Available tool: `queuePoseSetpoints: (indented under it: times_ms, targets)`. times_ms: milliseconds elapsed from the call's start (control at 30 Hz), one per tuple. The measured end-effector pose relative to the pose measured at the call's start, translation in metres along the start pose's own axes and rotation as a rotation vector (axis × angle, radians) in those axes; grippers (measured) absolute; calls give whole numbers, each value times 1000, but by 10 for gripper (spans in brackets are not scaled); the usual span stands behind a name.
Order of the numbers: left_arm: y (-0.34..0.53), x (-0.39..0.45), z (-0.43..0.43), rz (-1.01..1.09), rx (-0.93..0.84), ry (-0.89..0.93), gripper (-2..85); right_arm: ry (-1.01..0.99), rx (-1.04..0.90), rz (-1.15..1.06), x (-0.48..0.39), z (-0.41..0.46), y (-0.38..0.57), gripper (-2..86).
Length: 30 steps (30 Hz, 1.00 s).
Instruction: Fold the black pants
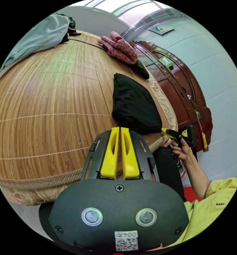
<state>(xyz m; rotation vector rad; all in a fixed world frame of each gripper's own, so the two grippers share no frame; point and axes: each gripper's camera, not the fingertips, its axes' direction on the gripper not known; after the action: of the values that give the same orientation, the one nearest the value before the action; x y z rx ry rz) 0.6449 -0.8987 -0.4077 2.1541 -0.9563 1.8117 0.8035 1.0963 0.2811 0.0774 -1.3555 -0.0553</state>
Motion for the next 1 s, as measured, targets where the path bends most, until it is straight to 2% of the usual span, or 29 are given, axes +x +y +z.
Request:
queuePoseSetpoints:
  times_ms: [100, 267, 333, 400, 500, 833, 1000]
  targets:
    - [8, -13, -24, -70, 41, 50, 31, -83, 28, 67, 20, -20, 5, 76]
    - [33, -35, -80, -158, 191, 311, 66, -392, 108, 214, 62, -50, 29, 99]
    - [41, -40, -94, -170, 234, 374, 70, -537, 157, 284, 73, -55, 45, 101]
    - [50, -45, -104, -193, 287, 421, 73, -593, 161, 308, 71, -53, 54, 107]
    - [58, -57, -113, -242, 354, 522, 76, -594, 134, 317, 60, -43, 58, 120]
    - [48, -43, -132, -135, 236, 503, 89, -538, 94, 429, 59, -20, 34, 138]
    - [44, -46, -150, -137, 254, 530, 93, -540, 119, 468, 66, -17, 29, 134]
